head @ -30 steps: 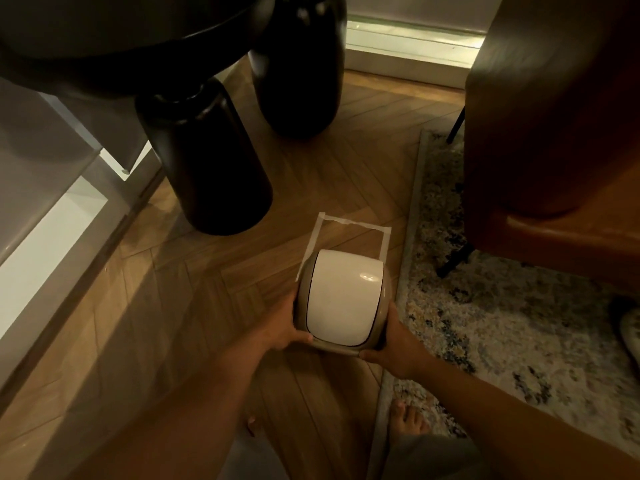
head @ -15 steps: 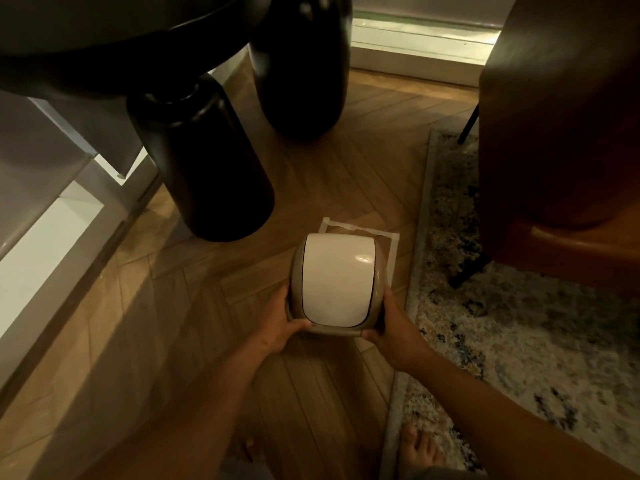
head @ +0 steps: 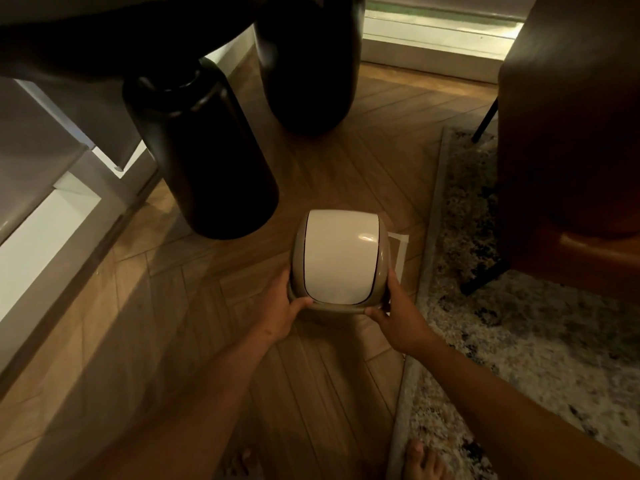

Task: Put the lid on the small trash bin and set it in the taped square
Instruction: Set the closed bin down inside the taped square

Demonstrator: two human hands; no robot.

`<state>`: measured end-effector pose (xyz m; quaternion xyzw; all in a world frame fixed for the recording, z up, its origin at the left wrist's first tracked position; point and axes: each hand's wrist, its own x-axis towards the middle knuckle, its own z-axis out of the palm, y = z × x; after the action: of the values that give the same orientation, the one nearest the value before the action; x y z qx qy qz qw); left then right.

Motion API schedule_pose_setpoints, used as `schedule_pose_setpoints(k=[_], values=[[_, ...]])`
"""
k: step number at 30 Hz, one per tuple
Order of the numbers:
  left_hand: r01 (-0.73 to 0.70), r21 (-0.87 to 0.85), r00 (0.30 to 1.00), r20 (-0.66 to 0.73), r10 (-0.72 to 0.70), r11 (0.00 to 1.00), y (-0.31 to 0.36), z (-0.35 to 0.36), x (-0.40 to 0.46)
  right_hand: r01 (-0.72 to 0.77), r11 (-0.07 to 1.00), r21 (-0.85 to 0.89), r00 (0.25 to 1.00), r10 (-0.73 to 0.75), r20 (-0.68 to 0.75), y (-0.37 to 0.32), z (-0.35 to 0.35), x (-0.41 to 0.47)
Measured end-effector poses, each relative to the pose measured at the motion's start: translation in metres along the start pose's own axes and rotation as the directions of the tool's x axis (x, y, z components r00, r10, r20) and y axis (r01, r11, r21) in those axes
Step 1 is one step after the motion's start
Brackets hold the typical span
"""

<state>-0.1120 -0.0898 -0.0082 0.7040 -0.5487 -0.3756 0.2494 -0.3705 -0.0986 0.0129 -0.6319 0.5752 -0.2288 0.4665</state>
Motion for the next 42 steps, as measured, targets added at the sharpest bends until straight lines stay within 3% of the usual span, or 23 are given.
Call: schedule_pose_setpoints(k=[6, 12, 19, 23, 28, 32, 42], values=[[-0.001, -0.011, 0.999, -0.053, 0.000, 1.000, 0.000, 0.007, 0.010, -0.030, 0.997, 0.074, 1.000, 0.030, -0.001, 0.002, 0.004, 0.016], [0.021, -0.131, 1.000, 0.012, -0.019, 0.991, -0.006, 0.006, 0.009, -0.024, 0.993, 0.114, 0.999, 0.020, 0.037, 0.007, 0.003, 0.021], [-0.008, -0.181, 0.999, 0.039, 0.015, 0.983, -0.004, 0.012, 0.014, 0.079, 0.992, -0.097, 0.995, -0.084, -0.055, -0.005, -0.001, 0.030], [-0.017, -0.223, 1.000, 0.004, 0.019, 0.975, 0.001, 0.019, 0.021, 0.123, 0.992, 0.017, 0.985, -0.120, -0.128, -0.002, 0.018, 0.027], [-0.097, -0.239, 0.994, 0.030, 0.107, 0.966, 0.005, 0.019, 0.041, 0.113, 0.993, 0.037, 0.973, -0.103, -0.205, 0.016, 0.024, 0.034], [-0.138, -0.234, 0.985, 0.069, 0.158, 0.962, 0.020, 0.029, 0.061, 0.119, 0.958, 0.260, 0.987, -0.086, -0.136, 0.024, 0.003, 0.052], [-0.194, -0.126, 0.960, 0.181, 0.215, 0.973, 0.050, 0.030, 0.134, 0.137, 0.953, 0.269, 0.978, -0.087, -0.187, 0.029, -0.027, 0.099]])
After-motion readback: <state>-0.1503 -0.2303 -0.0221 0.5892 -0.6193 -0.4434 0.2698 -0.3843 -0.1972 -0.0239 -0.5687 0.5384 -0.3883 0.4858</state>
